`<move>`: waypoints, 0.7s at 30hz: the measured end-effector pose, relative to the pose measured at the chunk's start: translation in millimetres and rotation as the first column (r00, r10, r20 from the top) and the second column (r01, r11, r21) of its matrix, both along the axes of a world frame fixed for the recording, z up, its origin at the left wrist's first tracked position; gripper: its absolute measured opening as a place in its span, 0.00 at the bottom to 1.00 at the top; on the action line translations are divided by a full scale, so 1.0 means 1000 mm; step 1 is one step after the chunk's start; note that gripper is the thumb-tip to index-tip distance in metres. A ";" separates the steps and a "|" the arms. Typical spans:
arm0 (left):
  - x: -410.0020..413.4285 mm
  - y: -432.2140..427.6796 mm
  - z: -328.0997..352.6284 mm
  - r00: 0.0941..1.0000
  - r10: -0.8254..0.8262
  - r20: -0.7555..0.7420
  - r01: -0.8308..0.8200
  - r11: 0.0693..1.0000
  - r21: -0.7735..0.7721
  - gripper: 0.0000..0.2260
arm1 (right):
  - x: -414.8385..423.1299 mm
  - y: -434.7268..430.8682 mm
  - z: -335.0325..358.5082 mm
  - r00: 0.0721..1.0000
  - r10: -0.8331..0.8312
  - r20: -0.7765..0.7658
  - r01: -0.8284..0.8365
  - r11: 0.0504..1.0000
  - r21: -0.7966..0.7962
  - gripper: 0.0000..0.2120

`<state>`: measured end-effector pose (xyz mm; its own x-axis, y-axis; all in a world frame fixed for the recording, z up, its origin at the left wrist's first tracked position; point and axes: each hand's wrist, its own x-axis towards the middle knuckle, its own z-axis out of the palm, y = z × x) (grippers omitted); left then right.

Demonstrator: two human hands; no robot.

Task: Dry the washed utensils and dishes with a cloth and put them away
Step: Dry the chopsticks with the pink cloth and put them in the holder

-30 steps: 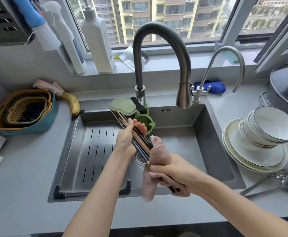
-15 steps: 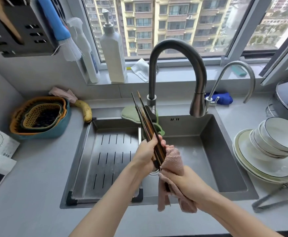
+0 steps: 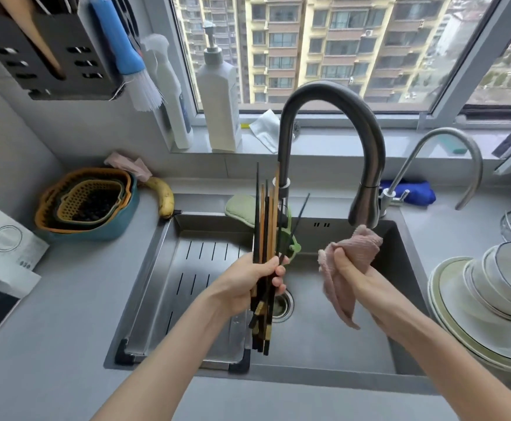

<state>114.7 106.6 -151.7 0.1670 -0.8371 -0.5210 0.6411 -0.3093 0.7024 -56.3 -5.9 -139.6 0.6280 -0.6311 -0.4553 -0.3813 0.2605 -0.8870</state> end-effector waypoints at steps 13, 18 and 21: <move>0.000 0.008 0.033 0.958 -0.285 0.035 0.275 0.945 0.176 0.08 | 0.114 0.001 0.015 0.926 -0.106 0.362 0.075 0.992 0.098 0.06; -0.001 0.008 0.037 0.987 -0.032 0.157 0.010 0.991 0.136 0.10 | 0.138 0.009 0.017 0.950 0.062 0.305 -0.035 0.995 -0.094 0.06; 0.010 0.025 0.044 0.980 -0.028 0.197 -0.001 0.989 0.147 0.11 | 0.155 -0.005 0.030 0.930 -0.008 0.369 -0.007 0.999 0.040 0.11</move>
